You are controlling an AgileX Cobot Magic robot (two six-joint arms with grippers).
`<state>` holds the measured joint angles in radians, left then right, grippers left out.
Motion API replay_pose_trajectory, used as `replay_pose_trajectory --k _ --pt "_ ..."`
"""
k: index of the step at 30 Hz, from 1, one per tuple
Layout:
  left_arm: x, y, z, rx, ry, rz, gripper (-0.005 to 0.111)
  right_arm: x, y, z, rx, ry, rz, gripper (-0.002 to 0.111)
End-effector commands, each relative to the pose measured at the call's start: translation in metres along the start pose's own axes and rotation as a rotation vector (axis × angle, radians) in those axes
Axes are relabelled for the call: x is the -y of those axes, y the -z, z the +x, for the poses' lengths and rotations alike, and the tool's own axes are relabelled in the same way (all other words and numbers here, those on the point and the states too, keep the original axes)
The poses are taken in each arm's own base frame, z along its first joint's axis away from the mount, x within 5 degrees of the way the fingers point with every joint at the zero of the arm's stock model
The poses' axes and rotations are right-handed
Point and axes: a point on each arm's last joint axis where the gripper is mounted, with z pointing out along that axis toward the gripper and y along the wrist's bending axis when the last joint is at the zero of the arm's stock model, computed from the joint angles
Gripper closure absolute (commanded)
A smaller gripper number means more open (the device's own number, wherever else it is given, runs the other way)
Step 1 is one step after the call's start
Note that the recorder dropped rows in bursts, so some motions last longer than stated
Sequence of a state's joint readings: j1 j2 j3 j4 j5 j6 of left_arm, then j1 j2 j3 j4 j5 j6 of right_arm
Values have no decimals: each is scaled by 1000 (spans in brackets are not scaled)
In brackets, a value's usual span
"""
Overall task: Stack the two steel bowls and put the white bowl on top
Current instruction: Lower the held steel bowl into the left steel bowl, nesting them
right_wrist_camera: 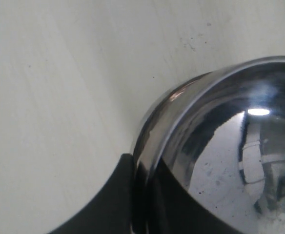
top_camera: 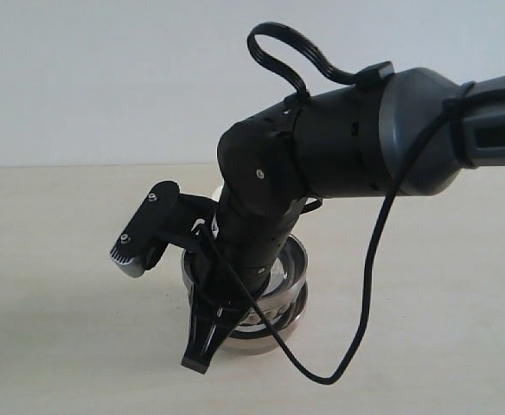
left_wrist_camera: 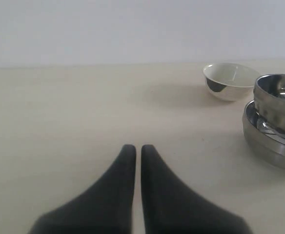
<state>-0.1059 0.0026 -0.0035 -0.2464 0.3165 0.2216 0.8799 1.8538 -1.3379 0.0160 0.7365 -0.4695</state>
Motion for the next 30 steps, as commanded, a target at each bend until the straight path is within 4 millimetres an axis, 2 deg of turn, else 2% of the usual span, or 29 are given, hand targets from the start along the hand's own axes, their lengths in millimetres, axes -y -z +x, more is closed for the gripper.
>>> replay_pose_trajectory --k 1,8,30 --pt "0 0 1 0 6 -3 103 1 2 0 7 -1 4 108" --pt "0 0 1 0 6 -3 103 8 3 5 -8 -21 5 108" --pt "0 0 1 0 6 -3 103 2 -8 13 -2 -41 -9 108"
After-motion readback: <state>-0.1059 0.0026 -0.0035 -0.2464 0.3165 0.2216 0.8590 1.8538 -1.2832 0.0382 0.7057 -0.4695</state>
